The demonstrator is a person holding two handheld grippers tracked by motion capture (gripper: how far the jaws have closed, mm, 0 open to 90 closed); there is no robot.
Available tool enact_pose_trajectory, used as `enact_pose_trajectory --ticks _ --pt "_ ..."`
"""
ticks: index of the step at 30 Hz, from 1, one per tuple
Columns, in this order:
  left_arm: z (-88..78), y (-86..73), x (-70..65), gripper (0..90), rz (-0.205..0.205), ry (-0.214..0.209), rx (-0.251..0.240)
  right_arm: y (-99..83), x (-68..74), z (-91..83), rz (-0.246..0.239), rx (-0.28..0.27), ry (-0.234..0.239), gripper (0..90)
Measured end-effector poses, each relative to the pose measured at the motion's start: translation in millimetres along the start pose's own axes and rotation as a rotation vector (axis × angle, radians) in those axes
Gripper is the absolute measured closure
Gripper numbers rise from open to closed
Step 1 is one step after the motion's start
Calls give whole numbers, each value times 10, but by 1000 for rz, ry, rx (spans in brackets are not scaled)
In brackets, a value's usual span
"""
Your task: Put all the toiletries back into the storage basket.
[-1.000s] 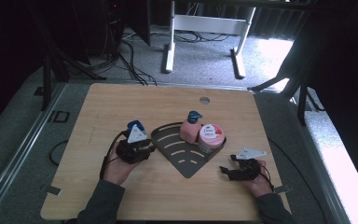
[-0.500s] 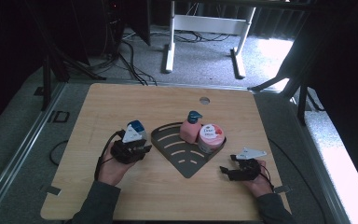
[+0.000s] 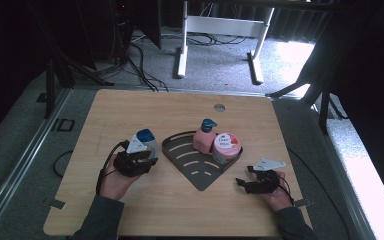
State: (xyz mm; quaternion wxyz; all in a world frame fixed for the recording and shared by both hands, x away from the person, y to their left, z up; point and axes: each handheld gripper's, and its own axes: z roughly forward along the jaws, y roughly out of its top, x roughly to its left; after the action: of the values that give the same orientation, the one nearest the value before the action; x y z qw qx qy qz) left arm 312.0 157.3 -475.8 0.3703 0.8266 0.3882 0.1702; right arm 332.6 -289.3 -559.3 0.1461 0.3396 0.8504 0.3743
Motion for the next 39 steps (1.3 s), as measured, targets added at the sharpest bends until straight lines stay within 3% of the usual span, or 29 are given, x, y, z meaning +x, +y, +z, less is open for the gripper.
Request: enact_pose_trajectory --ticks 18,24,39 --pt "-70 -78 167 613 -73 26 43 8 1 8 -2 2 0 265" --pt "-101 -86 201 599 -90 36 36 9 -1 9 -2 1 0 265" --pt "-47 -14 294 430 -104 102 26 12 -3 12 -1 1 0 265"
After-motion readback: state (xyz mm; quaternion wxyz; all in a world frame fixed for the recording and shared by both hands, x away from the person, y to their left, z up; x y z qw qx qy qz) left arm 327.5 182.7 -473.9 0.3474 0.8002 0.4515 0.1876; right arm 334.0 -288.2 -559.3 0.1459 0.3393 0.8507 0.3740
